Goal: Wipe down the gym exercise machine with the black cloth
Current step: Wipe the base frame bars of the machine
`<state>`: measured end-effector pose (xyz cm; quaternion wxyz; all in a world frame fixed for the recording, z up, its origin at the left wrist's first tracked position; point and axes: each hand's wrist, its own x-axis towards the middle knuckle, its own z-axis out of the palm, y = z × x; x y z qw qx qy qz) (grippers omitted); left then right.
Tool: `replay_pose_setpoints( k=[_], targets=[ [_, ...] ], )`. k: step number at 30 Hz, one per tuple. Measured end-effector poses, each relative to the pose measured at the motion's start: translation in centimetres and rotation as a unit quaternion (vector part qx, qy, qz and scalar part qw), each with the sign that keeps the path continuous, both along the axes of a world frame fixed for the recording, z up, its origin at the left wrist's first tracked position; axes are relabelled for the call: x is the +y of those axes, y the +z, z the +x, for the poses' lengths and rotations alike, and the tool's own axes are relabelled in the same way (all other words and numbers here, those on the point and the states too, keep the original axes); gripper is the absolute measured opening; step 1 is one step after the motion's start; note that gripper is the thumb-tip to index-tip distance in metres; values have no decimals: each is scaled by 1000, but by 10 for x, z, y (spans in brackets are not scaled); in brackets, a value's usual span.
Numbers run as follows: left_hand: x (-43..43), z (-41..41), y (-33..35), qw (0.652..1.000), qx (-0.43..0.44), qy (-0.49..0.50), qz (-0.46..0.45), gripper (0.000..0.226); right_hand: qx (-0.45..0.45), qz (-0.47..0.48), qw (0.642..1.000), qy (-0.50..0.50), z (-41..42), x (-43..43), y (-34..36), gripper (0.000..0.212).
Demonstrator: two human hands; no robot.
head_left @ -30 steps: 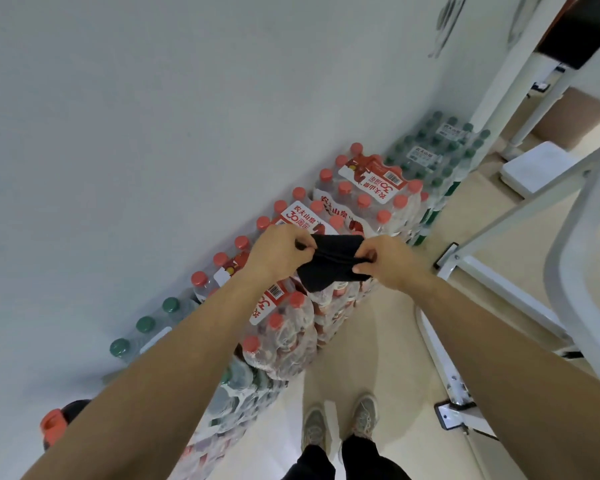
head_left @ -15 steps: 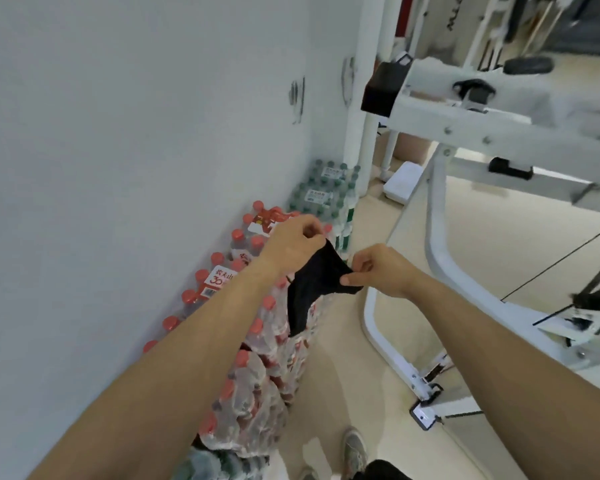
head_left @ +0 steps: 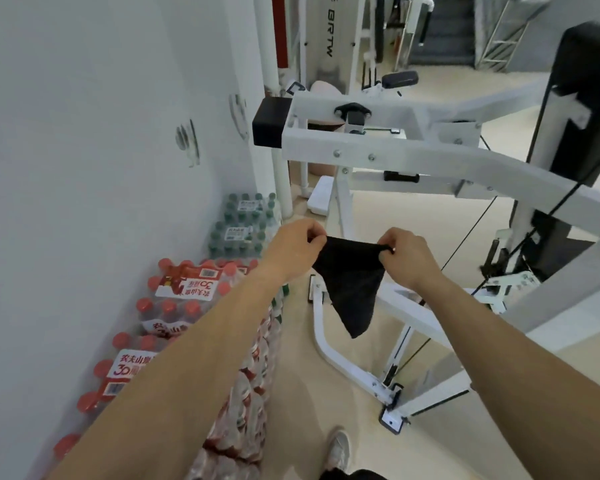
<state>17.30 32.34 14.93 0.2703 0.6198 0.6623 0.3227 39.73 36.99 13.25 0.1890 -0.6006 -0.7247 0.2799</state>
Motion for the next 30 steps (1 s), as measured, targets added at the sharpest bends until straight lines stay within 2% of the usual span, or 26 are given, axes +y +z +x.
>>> replay_pose_setpoints(
  k=[4, 9, 15, 20, 26, 30],
  targets=[
    [46, 8, 0, 1000, 3, 15, -2, 6, -32, -54, 998, -9, 19, 37, -22, 17],
    [89, -2, -10, 998, -20, 57, -20, 6, 23, -68, 997, 9, 31, 77, -25, 4],
    [125, 2, -36, 998, -17, 54, -34, 10, 71, -54, 996, -4, 38, 127, -14, 19],
    [150, 8, -78, 995, 1, 51, -80, 16, 0, -89, 996, 5, 22, 164, -39, 11],
    [174, 7, -149, 985, -44, 114, -123, 25, -41, -119, 992, -25, -13, 190, -98, 28],
    [175, 17, -193, 976, -63, 162, -133, 44, -127, -61, 988, -67, -26, 180, -137, 49]
  ],
)
